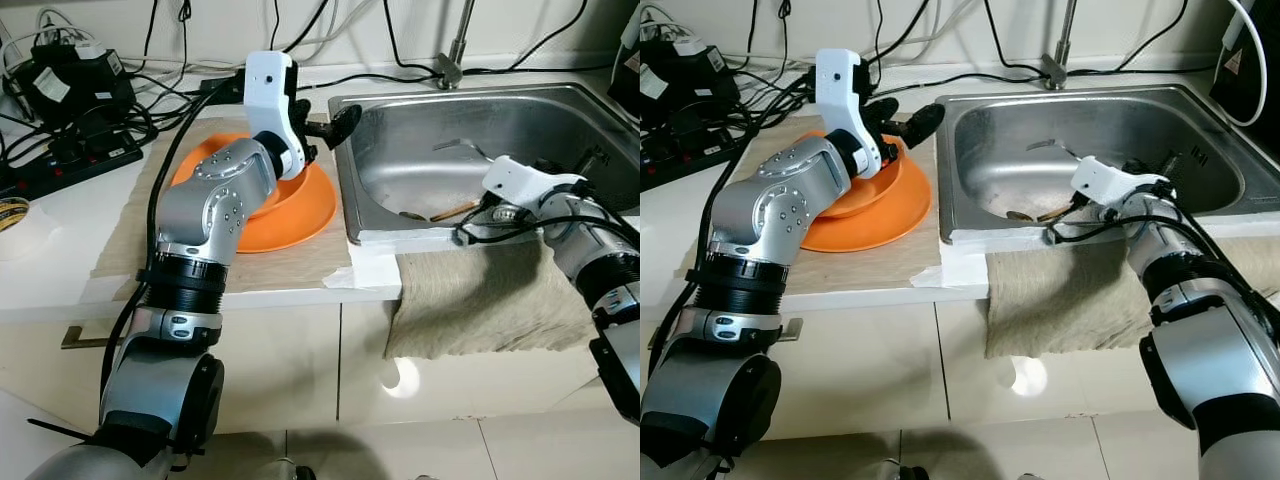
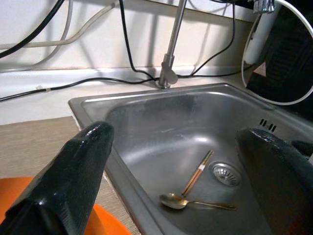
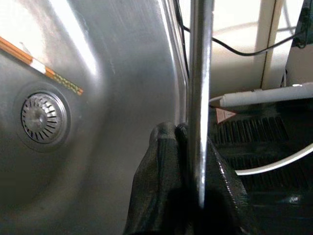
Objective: Kitchen organization
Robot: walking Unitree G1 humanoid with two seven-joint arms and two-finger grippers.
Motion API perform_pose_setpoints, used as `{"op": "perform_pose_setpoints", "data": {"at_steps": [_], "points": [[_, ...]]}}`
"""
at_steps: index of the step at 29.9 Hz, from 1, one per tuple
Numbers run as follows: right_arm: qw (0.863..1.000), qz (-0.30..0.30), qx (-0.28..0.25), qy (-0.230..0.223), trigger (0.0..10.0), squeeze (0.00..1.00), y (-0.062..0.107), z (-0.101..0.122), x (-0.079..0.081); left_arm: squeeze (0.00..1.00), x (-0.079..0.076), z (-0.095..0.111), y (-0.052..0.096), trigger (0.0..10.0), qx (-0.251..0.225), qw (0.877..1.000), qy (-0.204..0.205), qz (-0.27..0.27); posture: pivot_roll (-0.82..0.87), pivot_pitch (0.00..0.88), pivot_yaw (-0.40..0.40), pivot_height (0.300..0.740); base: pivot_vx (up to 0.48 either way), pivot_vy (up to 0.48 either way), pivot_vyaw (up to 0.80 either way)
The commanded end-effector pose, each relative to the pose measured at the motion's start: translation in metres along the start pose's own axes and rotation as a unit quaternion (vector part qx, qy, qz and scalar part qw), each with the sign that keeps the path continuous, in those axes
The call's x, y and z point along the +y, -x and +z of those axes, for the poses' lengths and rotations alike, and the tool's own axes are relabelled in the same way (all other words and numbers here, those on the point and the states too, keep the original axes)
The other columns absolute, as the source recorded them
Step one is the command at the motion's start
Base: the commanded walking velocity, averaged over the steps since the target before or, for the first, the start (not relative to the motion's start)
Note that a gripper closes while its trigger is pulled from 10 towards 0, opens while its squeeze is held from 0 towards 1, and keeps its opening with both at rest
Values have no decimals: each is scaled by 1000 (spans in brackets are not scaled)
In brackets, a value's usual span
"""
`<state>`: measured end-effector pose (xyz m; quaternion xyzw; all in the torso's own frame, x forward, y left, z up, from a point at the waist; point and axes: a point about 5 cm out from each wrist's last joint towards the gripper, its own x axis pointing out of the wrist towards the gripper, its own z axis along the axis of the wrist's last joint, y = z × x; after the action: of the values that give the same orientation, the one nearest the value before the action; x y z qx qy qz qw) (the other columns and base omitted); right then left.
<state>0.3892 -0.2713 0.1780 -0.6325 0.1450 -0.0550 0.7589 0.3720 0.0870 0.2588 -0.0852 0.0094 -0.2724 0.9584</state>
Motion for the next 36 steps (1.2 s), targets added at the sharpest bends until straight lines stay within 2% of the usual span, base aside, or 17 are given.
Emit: {"op": "perform_pose_setpoints", "data": {"at_steps": [1,3,4,6,7,10,11,12,15,23,36], "points": [[1000,-17,2,-15,10000,114,-2,1,-12,0,1,5,3,10000,-9,1000,-14,4,-24,0,72,740,0,0,0],[999,-28,-2,-32,10000,71,-2,3,-14,0,0,5,4,10000,-15,1000,-19,4,-21,0,71,740,0,0,0],[998,-39,-7,-52,10000,12,-2,6,-16,0,-1,6,4,10000,-21,1000,-19,4,-21,0,67,740,0,0,0],[998,-39,-7,-52,10000,12,-2,6,-16,0,-1,6,4,10000,-21,1000,-19,4,-21,0,67,740,0,0,0],[995,-53,-11,-85,10000,0,-2,8,-20,0,-2,6,5,10000,-25,999,-20,3,-21,0,67,740,0,0,0],[993,-77,-12,-87,10000,0,-2,9,-24,0,-5,3,5,10000,-24,1000,-19,0,-23,0,69,740,0,0,0],[994,-84,-12,-74,10000,0,-2,9,-25,0,-5,1,5,10000,-22,1000,-20,-1,-23,0,69,740,0,0,0],[994,-84,-9,-64,10000,1000,-2,7,-25,0,-6,1,5,10000,-21,1000,-17,-1,-24,0,68,740,0,0,0],[996,-79,-4,-42,10000,1000,-2,5,-25,0,-6,1,5,10000,-19,1000,-12,0,-24,0,69,740,0,0,0],[999,-35,-2,-26,10000,1000,-1,6,-7,0,-4,0,5,10000,-9,1000,-2,1,-21,0,67,740,0,0,0],[1000,16,-2,-8,10000,1000,0,6,9,0,-5,-2,6,10000,-1,1000,4,1,-20,0,67,740,0,0,0]]}}
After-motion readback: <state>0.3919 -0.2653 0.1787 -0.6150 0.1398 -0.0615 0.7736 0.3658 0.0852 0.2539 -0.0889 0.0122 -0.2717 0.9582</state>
